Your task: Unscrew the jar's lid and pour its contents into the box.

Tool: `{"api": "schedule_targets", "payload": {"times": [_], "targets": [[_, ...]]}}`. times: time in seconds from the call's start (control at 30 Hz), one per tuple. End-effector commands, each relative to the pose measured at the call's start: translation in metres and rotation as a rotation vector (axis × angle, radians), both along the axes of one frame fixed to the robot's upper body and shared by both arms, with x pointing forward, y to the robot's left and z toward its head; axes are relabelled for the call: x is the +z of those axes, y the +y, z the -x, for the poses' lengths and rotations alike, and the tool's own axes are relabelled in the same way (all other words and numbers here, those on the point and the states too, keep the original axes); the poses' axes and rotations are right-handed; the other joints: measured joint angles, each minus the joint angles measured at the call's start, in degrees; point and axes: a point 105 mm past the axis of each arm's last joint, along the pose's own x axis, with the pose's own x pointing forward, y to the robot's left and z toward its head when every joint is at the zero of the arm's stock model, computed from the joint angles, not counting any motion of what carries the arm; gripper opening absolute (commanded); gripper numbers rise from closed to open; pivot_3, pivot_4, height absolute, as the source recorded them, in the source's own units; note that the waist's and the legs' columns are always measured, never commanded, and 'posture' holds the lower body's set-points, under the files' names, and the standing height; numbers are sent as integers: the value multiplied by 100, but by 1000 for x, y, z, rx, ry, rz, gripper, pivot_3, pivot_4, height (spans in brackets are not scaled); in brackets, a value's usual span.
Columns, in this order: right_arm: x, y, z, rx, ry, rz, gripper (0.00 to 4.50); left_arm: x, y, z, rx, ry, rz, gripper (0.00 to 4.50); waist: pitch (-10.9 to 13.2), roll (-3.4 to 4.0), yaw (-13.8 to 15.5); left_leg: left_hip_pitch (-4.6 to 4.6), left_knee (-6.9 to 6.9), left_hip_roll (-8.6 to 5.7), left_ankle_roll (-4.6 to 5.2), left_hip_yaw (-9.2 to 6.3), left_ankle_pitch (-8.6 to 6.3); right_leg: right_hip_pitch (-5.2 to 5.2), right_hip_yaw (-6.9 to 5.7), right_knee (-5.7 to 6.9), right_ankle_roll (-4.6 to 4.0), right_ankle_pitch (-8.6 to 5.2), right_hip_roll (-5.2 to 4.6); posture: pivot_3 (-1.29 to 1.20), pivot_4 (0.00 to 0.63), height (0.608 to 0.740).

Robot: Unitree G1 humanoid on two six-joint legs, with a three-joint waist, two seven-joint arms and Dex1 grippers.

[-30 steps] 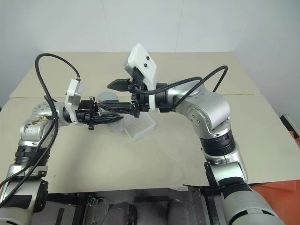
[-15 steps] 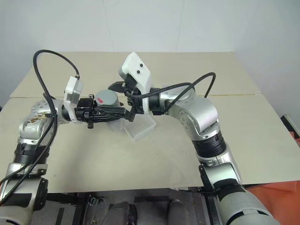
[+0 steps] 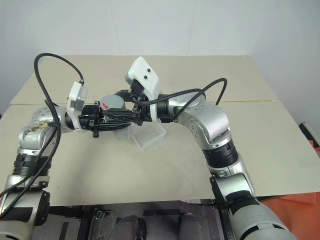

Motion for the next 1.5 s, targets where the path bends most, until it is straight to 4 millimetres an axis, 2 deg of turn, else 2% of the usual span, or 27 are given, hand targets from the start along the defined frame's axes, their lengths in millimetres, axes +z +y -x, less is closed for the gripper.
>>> {"api": "schedule_targets", "payload": {"times": [0.03, 0.23, 0.37, 0.5, 0.6, 0.67, 0.73, 0.8, 0.83, 0.93, 0.97, 1.1, 1.23, 1.37, 1.43, 1.5], "targets": [[19, -1, 1, -2, -68, -34, 2763, 11, 2, 6, -10, -42, 12, 1943, 0, 0, -1, 0, 0, 0, 0, 0, 0, 0, 0, 0, 0, 0, 0, 0, 150, 740], [31, -11, -2, -15, -95, -41, 2763, -6, 3, 8, 1, 6, -11, 1943, 0, 0, 3, 0, 0, 0, 0, 0, 0, 0, 0, 0, 0, 0, 0, 0, 150, 740], [26, -35, -25, -138, -89, -20, 2763, -6, 6, 10, 20, 10, 11, 1943, 0, 0, 15, 0, 1, 0, 0, 0, 0, 1, 0, 0, 0, 0, 0, 0, 150, 740], [0, -69, -54, -328, -65, 36, 2763, 1, 12, 9, 56, -16, 22, 1943, 0, 0, 7, 0, -1, 0, 1, 0, -1, 1, 0, -2, 0, 0, 0, 0, 150, 740], [-33, -108, -81, -553, 14, 103, 2763, 6, 15, 8, 81, -33, 37, 1943, 0, 0, 6, 0, -1, 0, 1, 1, 0, 1, 0, -2, 0, 0, 0, 0, 150, 740], [-48, -123, -89, -640, 49, 136, 2763, 7, 16, 8, 87, -37, 40, 1943, 0, 0, 11, 0, 0, 0, 0, 1, 0, 1, 0, -2, 0, 0, 0, 0, 150, 740], [-74, -140, -98, -760, 99, 201, 2763, 9, 16, 6, 92, -46, 43, 1943, 0, 0, 1, -1, -1, 0, 0, 2, 0, 0, 1, -3, 0, 0, 0, 0, 150, 740], [-91, -149, -99, -807, 128, 249, 2763, 11, 16, 5, 94, -53, 44, 1943, 0, 0, -12, 0, -3, 0, -1, 2, 0, -1, 1, -3, 0, 0, 0, 0, 150, 740], [-100, -150, -96, -796, 147, 271, 3325, 11, 16, 3, 94, -58, 39, 1943, 0, 0, -15, -1, -3, 0, -1, 2, 1, -2, 1, -3, 0, 0, 0, 0, 150, 740], [-112, -154, -93, -792, 180, 308, 4116, 11, 12, -2, 96, -80, 21, 1943, 0, 0, -12, -1, -3, 0, -2, 3, 1, -3, 2, -4, 0, 0, 0, 0, 150, 740], [-111, -156, -92, -786, 177, 315, 4434, 12, 10, -3, 94, -87, 19, 1943, 0, 0, -10, -1, -2, 0, -1, 3, 1, -3, 2, -4, 0, 0, 0, 0, 150, 740], [-99, -160, -80, -695, 151, 340, 4473, 13, 6, -4, 67, -113, -13, 1943, 1, 0, 5, -1, -3, -1, -1, 3, 0, -2, 3, -6, 0, 0, 0, 0, 150, 740], [-71, -161, -52, -469, 56, 376, 4473, 6, 5, -23, 119, -288, -194, 1943, 2, 0, 37, -1, -4, -2, 4, 2, -2, 1, 2, -13, 0, 0, 0, 0, 150, 740], [-46, -159, -26, -257, 21, 376, 4473, 16, -4, -52, 209, -589, -362, 1943, 3, -2, 75, -1, -2, -4, 11, 1, -6, 8, 0, -17, 1, 0, 0, 0, 150, 740], [-40, -157, -23, -222, 4, 392, 4473, 23, -15, -67, 255, -794, -452, 1943, 3, -2, 99, 1, 0, -4, 12, 1, -7, 12, 0, -20, 2, 1, 0, 0, 150, 740], [-40, -156, -24, -205, -18, 442, 4473, 23, -28, -71, 204, -1035, -577, 1943, 4, -3, 106, 1, 1, -6, 13, 2, -8, 12, 0, -21, 3, 3, -1, 0, 150, 740]]}}
